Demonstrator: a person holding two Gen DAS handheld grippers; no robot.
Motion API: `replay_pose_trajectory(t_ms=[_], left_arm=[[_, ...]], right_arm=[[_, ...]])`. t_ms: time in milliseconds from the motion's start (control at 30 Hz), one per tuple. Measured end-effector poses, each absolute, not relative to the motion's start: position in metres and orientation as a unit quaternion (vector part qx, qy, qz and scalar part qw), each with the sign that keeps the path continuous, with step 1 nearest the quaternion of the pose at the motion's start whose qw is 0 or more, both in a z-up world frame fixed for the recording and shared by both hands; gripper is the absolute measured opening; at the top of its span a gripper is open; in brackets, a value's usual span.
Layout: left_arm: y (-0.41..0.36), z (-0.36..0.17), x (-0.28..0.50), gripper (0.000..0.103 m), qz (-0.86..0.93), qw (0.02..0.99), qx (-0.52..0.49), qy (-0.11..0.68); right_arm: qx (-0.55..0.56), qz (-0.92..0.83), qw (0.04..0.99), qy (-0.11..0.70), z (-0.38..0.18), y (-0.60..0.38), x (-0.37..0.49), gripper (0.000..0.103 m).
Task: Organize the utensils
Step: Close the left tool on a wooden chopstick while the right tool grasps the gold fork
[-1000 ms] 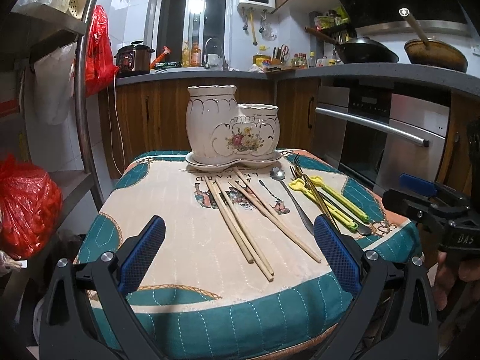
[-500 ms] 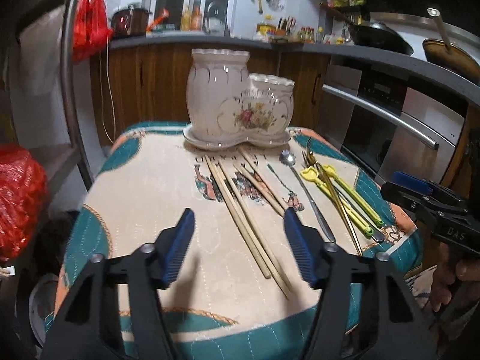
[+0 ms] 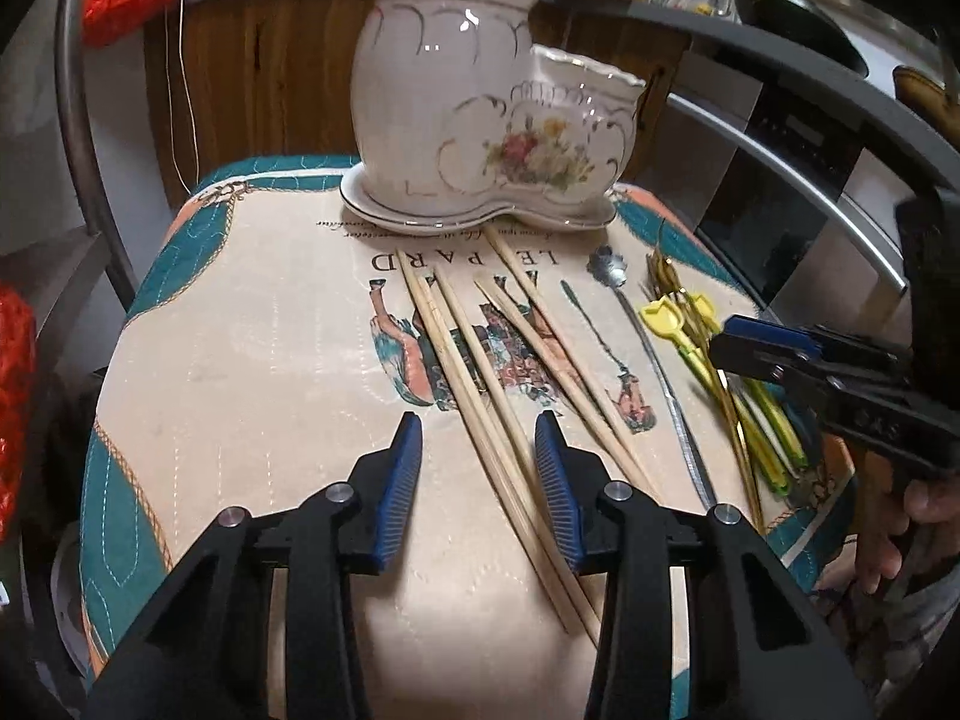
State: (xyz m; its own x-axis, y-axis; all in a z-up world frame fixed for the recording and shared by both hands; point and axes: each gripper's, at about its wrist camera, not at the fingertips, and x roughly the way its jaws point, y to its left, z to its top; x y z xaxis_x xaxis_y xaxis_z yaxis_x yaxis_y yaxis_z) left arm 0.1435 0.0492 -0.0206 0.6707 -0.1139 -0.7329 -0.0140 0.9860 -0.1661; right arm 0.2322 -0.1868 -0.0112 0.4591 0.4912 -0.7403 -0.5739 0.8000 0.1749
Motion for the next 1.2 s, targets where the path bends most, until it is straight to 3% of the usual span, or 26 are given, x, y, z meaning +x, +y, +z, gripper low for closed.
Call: replay_pose_trajectory(t_ms=[133, 333, 533, 700, 800, 1200], left_arm=[[0.047, -0.020, 0.148, 0.036, -0.030, 0.908, -0.060, 0.414], [0.061, -0.020, 0.147, 0.033, -0.053, 0.902, -0.098, 0.417], [0.064, -0.020, 0.151, 0.032, -0.051, 0.900, -0.109, 0.419], [0.064, -0.022, 0.159, 0.022, -0.034, 0.899, -0.096, 0.426], [0.066, -0.022, 0.160, 0.008, -0.030, 0.897, -0.089, 0.431], [0.079, -0.019, 0.167, 0.008, -0.045, 0.873, -0.057, 0.483]], right_arm=[[-0.024, 0.313, 0.842, 0.439, -0.016, -0.188, 0.245, 0.013], [0.021, 0.320, 0.837, 0.443, -0.015, -0.199, 0.248, 0.008], [0.042, 0.332, 0.836, 0.436, -0.006, -0.206, 0.245, 0.007], [0.047, 0.335, 0.839, 0.426, 0.007, -0.211, 0.243, 0.007], [0.041, 0.332, 0.843, 0.422, 0.014, -0.215, 0.244, 0.007], [-0.034, 0.280, 0.835, 0.472, 0.001, -0.239, 0.268, 0.007]])
